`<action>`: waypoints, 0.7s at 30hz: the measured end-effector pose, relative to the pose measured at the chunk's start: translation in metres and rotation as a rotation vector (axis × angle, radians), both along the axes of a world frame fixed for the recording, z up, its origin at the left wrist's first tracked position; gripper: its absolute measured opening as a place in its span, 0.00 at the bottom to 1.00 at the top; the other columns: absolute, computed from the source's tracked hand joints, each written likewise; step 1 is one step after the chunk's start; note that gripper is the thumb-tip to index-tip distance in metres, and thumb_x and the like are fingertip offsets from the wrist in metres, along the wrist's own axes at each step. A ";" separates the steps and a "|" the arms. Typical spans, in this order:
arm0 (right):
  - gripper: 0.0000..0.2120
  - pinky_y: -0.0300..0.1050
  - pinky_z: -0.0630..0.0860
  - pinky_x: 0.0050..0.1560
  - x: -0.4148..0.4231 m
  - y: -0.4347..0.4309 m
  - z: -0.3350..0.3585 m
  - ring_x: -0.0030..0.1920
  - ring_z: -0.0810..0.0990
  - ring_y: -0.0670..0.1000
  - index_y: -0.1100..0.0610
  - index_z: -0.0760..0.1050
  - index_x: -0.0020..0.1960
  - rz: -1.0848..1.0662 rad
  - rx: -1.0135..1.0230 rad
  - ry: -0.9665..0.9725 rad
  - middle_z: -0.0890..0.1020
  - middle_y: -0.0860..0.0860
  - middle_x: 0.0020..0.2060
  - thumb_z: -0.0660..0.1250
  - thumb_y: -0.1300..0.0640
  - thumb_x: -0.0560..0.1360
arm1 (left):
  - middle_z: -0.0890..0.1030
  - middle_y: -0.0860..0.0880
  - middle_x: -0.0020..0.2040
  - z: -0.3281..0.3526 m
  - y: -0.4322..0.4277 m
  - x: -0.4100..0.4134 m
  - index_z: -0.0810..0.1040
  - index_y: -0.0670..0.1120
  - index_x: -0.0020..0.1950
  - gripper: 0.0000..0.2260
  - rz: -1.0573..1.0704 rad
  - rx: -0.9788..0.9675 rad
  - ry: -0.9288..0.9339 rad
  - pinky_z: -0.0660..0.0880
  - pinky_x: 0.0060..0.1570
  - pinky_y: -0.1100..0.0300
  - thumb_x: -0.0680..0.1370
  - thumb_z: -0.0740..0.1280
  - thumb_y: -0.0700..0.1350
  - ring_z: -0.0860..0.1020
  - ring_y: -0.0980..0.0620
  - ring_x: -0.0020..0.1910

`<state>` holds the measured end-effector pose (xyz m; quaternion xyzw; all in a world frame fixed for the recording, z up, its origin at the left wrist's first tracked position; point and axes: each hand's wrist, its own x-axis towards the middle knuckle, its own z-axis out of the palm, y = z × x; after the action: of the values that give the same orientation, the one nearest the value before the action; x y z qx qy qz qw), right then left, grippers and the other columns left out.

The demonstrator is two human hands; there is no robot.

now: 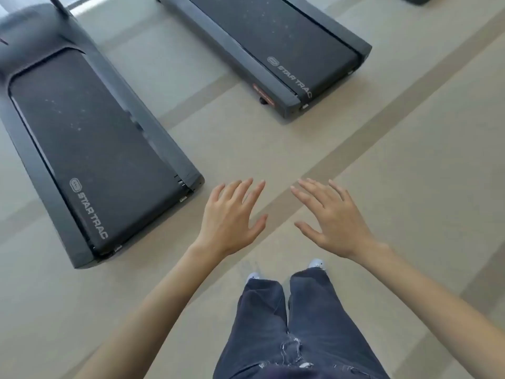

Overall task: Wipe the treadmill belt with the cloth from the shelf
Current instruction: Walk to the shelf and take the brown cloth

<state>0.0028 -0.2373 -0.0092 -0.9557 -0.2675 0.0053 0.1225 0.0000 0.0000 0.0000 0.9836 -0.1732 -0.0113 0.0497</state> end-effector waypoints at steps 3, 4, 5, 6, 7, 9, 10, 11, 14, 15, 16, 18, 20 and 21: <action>0.28 0.58 0.62 0.68 -0.005 -0.023 -0.004 0.70 0.69 0.54 0.54 0.66 0.73 -0.028 -0.030 0.001 0.71 0.54 0.70 0.56 0.43 0.77 | 0.75 0.45 0.66 0.000 -0.017 0.006 0.69 0.48 0.72 0.27 -0.068 -0.012 0.015 0.66 0.63 0.48 0.76 0.57 0.59 0.73 0.44 0.64; 0.28 0.57 0.62 0.68 -0.009 -0.032 -0.006 0.70 0.69 0.54 0.54 0.66 0.73 -0.048 -0.043 0.004 0.71 0.54 0.70 0.55 0.42 0.77 | 0.75 0.45 0.66 -0.001 -0.022 0.007 0.69 0.48 0.72 0.27 -0.089 -0.002 0.007 0.66 0.63 0.47 0.76 0.57 0.59 0.73 0.44 0.64; 0.28 0.57 0.61 0.68 -0.009 -0.041 -0.007 0.70 0.69 0.54 0.54 0.66 0.72 -0.066 -0.043 0.002 0.71 0.55 0.69 0.55 0.42 0.77 | 0.75 0.45 0.66 -0.002 -0.029 0.011 0.69 0.47 0.72 0.27 -0.113 -0.012 0.000 0.67 0.63 0.47 0.76 0.57 0.59 0.73 0.44 0.64; 0.28 0.57 0.61 0.68 -0.009 -0.051 -0.006 0.70 0.69 0.55 0.54 0.67 0.72 -0.082 -0.047 -0.005 0.72 0.55 0.69 0.55 0.42 0.77 | 0.75 0.45 0.66 -0.001 -0.036 0.015 0.69 0.47 0.72 0.27 -0.143 -0.026 0.000 0.67 0.63 0.47 0.76 0.57 0.58 0.73 0.44 0.64; 0.28 0.57 0.61 0.68 -0.008 -0.061 -0.004 0.69 0.70 0.55 0.54 0.67 0.72 -0.107 -0.050 -0.010 0.72 0.55 0.69 0.55 0.42 0.77 | 0.75 0.45 0.66 0.000 -0.045 0.020 0.69 0.47 0.72 0.26 -0.170 -0.037 -0.005 0.66 0.64 0.47 0.76 0.57 0.58 0.72 0.44 0.65; 0.28 0.57 0.61 0.68 -0.007 -0.083 0.000 0.69 0.70 0.55 0.54 0.67 0.72 -0.155 -0.041 -0.037 0.71 0.55 0.69 0.55 0.43 0.77 | 0.75 0.46 0.67 0.001 -0.066 0.031 0.70 0.47 0.71 0.26 -0.228 -0.063 -0.020 0.66 0.65 0.47 0.77 0.57 0.57 0.72 0.44 0.65; 0.28 0.57 0.61 0.68 -0.007 -0.093 0.001 0.70 0.69 0.55 0.54 0.66 0.72 -0.182 -0.036 -0.044 0.71 0.55 0.69 0.55 0.43 0.77 | 0.74 0.46 0.67 0.002 -0.079 0.035 0.70 0.47 0.71 0.26 -0.248 -0.076 -0.020 0.65 0.65 0.48 0.77 0.57 0.57 0.72 0.44 0.65; 0.27 0.57 0.61 0.68 -0.006 -0.105 0.003 0.70 0.69 0.55 0.54 0.66 0.72 -0.209 -0.028 -0.049 0.71 0.55 0.69 0.55 0.43 0.77 | 0.74 0.46 0.67 0.004 -0.093 0.040 0.70 0.47 0.71 0.25 -0.268 -0.087 -0.026 0.65 0.65 0.48 0.77 0.57 0.56 0.72 0.44 0.65; 0.27 0.57 0.61 0.68 -0.007 -0.141 0.005 0.70 0.68 0.54 0.54 0.65 0.73 -0.290 -0.006 -0.052 0.71 0.55 0.70 0.55 0.43 0.77 | 0.74 0.46 0.67 0.009 -0.137 0.054 0.70 0.47 0.71 0.25 -0.324 -0.116 -0.041 0.64 0.66 0.48 0.77 0.57 0.56 0.72 0.44 0.66; 0.27 0.57 0.61 0.69 -0.008 -0.154 0.005 0.70 0.68 0.54 0.54 0.64 0.73 -0.312 -0.002 -0.047 0.70 0.55 0.70 0.55 0.43 0.77 | 0.74 0.46 0.68 0.011 -0.152 0.059 0.70 0.47 0.71 0.25 -0.340 -0.114 -0.038 0.63 0.66 0.48 0.77 0.57 0.56 0.72 0.44 0.66; 0.27 0.57 0.61 0.69 -0.009 -0.167 0.004 0.71 0.68 0.54 0.53 0.64 0.73 -0.334 -0.002 -0.045 0.70 0.54 0.70 0.55 0.43 0.77 | 0.74 0.46 0.68 0.011 -0.167 0.063 0.70 0.47 0.71 0.25 -0.357 -0.114 -0.035 0.63 0.66 0.49 0.77 0.57 0.56 0.72 0.44 0.66; 0.27 0.57 0.61 0.69 -0.012 -0.194 0.004 0.71 0.67 0.53 0.53 0.65 0.73 -0.381 -0.007 -0.031 0.70 0.54 0.70 0.55 0.43 0.77 | 0.73 0.46 0.68 0.014 -0.197 0.071 0.69 0.48 0.72 0.25 -0.395 -0.110 -0.016 0.62 0.67 0.50 0.77 0.56 0.56 0.71 0.45 0.67; 0.27 0.57 0.61 0.69 -0.018 -0.221 0.006 0.71 0.67 0.54 0.53 0.66 0.73 -0.431 -0.010 -0.008 0.70 0.54 0.70 0.55 0.43 0.77 | 0.73 0.47 0.69 0.014 -0.229 0.077 0.68 0.48 0.72 0.25 -0.446 -0.108 0.014 0.61 0.68 0.50 0.78 0.55 0.57 0.70 0.45 0.68; 0.27 0.57 0.60 0.69 -0.022 -0.235 0.006 0.71 0.67 0.54 0.54 0.66 0.73 -0.456 -0.007 -0.001 0.70 0.54 0.71 0.55 0.43 0.77 | 0.73 0.47 0.69 0.013 -0.245 0.080 0.68 0.49 0.73 0.25 -0.473 -0.104 0.025 0.61 0.68 0.50 0.78 0.55 0.57 0.70 0.45 0.68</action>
<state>-0.0187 -0.4718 -0.0036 -0.9919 -0.0445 -0.0222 0.1168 0.0800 -0.2454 0.0135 0.9116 -0.3984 -0.0257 0.0985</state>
